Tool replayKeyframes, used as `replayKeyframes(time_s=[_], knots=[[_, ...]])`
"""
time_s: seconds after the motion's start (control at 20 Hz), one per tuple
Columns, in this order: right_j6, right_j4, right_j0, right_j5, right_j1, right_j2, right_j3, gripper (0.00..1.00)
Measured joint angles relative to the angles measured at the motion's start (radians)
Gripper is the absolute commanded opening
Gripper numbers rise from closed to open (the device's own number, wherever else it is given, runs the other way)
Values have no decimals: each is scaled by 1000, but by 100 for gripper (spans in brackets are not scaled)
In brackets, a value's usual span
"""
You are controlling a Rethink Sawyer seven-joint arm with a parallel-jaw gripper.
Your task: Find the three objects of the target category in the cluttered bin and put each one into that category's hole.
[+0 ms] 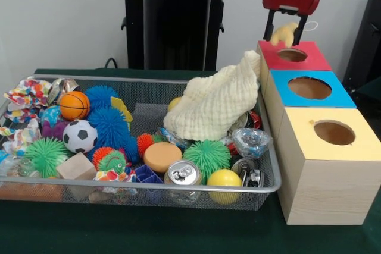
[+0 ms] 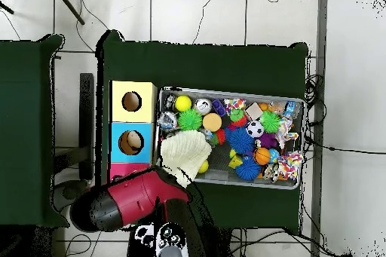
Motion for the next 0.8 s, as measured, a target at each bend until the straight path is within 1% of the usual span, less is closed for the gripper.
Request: replayKeyframes(time_s=[0.4, 0.55, 0.8], knots=[[0, -16, 55, -6, 64, -5, -2, 100], [0, -25, 61, -21, 94, -8, -6, 100], [0, -25, 60, -21, 102, -9, -15, 100]])
